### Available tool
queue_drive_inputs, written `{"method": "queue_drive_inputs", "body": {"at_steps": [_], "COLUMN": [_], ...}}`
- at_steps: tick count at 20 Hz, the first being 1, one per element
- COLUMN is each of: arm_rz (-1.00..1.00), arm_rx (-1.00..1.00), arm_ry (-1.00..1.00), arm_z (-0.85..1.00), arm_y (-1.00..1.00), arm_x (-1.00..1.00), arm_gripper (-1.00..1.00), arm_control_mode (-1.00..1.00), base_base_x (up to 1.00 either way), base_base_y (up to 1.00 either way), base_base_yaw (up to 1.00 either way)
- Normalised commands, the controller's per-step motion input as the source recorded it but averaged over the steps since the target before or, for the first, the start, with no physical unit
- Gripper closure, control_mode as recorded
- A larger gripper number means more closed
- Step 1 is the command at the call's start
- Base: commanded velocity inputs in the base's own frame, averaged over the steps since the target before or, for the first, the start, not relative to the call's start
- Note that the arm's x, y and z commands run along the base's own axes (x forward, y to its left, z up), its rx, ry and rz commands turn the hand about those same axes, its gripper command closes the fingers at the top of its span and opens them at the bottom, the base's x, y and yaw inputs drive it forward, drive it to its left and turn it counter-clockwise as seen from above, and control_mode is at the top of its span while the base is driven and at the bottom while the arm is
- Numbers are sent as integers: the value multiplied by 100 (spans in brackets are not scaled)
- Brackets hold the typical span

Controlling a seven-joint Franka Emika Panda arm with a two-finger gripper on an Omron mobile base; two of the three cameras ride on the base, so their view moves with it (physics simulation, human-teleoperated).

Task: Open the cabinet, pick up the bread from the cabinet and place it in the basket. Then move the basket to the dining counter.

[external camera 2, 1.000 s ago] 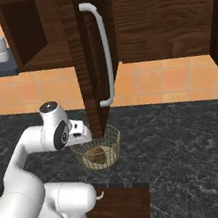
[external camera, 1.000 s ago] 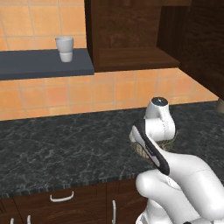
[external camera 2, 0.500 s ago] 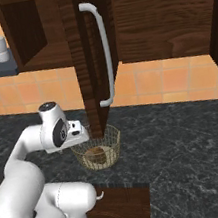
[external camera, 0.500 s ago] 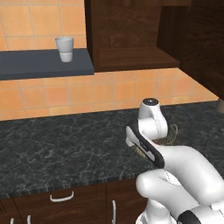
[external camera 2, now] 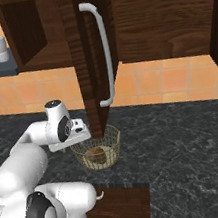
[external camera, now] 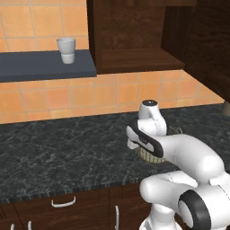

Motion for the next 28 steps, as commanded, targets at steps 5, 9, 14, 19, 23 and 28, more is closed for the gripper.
{"method": "queue_drive_inputs", "body": {"at_steps": [5, 9, 14, 19, 23, 28], "arm_rz": [5, 4, 2, 0, 1, 4], "arm_rx": [-2, 0, 0, 0, -1, -11], "arm_ry": [0, 0, 0, 0, 0, 0], "arm_z": [-29, -32, -10, 0, 0, 10], "arm_y": [-4, 0, 0, 0, 0, 2], "arm_x": [10, 1, 0, 0, 0, 0], "arm_gripper": [-100, -100, 100, 100, 100, 100], "arm_control_mode": [-100, -100, -100, -100, -100, -100], "base_base_x": [0, 0, 0, 0, 0, 0], "base_base_y": [0, 0, 0, 0, 0, 0], "base_base_yaw": [0, 0, 0, 0, 0, 0]}}
